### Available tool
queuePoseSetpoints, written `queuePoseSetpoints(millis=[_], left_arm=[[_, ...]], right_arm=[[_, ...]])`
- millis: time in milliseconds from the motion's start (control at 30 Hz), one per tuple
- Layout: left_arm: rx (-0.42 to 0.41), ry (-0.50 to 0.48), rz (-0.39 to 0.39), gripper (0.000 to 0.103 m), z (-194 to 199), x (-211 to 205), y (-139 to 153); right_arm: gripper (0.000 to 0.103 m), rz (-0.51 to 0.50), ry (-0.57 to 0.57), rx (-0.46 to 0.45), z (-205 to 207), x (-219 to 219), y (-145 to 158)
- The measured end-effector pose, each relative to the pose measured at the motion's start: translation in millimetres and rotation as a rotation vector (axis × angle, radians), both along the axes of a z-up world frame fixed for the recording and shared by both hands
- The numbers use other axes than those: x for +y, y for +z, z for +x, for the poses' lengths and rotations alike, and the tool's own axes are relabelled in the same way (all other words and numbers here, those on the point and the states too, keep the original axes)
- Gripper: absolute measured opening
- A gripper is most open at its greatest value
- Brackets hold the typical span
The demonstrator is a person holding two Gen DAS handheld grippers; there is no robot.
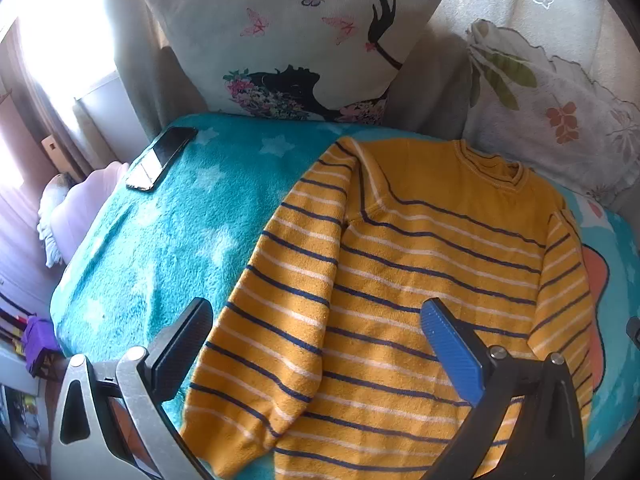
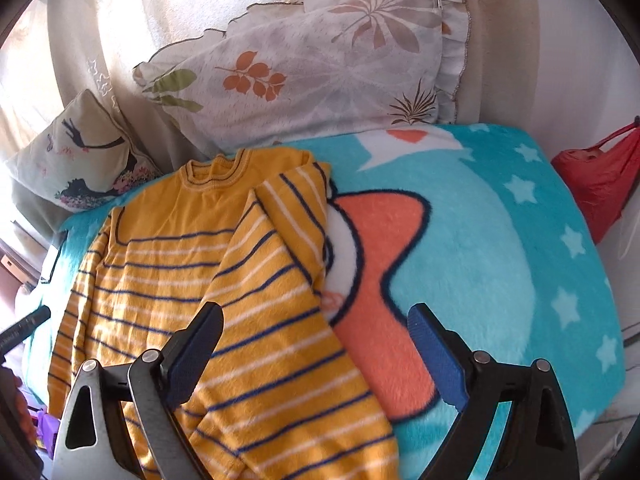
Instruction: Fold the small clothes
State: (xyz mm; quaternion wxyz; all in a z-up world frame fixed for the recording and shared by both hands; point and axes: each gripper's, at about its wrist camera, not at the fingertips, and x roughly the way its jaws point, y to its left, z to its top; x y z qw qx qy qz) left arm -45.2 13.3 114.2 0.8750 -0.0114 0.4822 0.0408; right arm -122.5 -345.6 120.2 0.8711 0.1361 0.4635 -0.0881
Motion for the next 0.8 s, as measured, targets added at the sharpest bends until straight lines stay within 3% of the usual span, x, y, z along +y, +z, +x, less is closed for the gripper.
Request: queuePoseSetpoints(millis=[433, 800], left_arm=[[0.027, -0.039, -0.09, 0.103, -5, 47, -1], [0.064, -0.041, -0.077, 0.103, 8, 81, -17]], right_arm=[[0.096, -0.026, 0.019, 0.016, -9, 72, 20], [0.096, -0.058, 0.078, 0.056, 13, 126, 10]])
